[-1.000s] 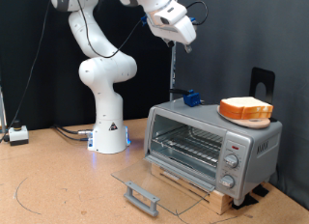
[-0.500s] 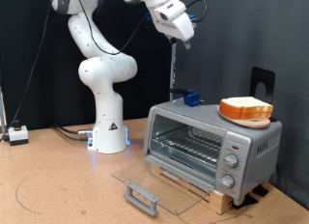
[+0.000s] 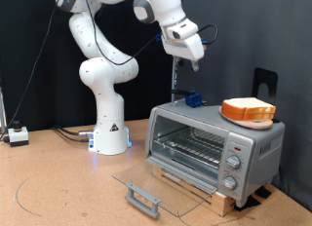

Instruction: Make a piece of toast with the oven

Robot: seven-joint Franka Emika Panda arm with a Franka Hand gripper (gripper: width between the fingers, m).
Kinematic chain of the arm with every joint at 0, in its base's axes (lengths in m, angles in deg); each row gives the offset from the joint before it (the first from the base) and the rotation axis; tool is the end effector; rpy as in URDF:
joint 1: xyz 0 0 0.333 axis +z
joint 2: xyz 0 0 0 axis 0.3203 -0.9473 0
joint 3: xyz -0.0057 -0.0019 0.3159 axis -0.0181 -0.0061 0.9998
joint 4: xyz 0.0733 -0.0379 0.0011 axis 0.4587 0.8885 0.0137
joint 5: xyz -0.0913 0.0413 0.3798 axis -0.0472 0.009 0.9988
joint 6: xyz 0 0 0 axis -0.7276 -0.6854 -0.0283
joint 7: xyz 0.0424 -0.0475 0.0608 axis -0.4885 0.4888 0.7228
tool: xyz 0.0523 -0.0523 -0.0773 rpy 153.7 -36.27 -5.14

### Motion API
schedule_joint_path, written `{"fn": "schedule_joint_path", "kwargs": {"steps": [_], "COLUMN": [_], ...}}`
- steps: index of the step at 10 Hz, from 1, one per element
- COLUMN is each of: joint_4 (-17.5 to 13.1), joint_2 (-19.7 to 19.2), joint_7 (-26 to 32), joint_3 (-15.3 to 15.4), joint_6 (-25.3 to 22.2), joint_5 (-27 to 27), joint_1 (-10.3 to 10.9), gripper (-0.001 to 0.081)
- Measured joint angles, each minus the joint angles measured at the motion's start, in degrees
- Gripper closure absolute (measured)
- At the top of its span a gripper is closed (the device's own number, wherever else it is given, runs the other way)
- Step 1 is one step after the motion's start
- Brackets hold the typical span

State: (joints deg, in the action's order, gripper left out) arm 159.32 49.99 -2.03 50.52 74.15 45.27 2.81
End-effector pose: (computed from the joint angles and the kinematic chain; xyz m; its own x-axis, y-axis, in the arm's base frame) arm 0.2625 0.1566 0.4786 0.6816 0.6678 0.2991 0.7311 -0.6381 -0.2415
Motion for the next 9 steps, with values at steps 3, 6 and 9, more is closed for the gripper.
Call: {"fn": "schedule_joint_path", "kwargs": {"steps": [3,6,9], "joint_4": [2.4,3.4,3.9], "joint_2": [-1.5,-4.6,-7.5], "joint_7": [-0.5,-0.5,0.8], "joint_3": [0.9,0.9,1.0], "joint_6": [2.0,2.6,5.2], "joint_5": [0.0,0.2,1.9], "joint_1": [0.0,0.0,0.7], "gripper": [-0.0003,-0.0003,-0.0003]}}
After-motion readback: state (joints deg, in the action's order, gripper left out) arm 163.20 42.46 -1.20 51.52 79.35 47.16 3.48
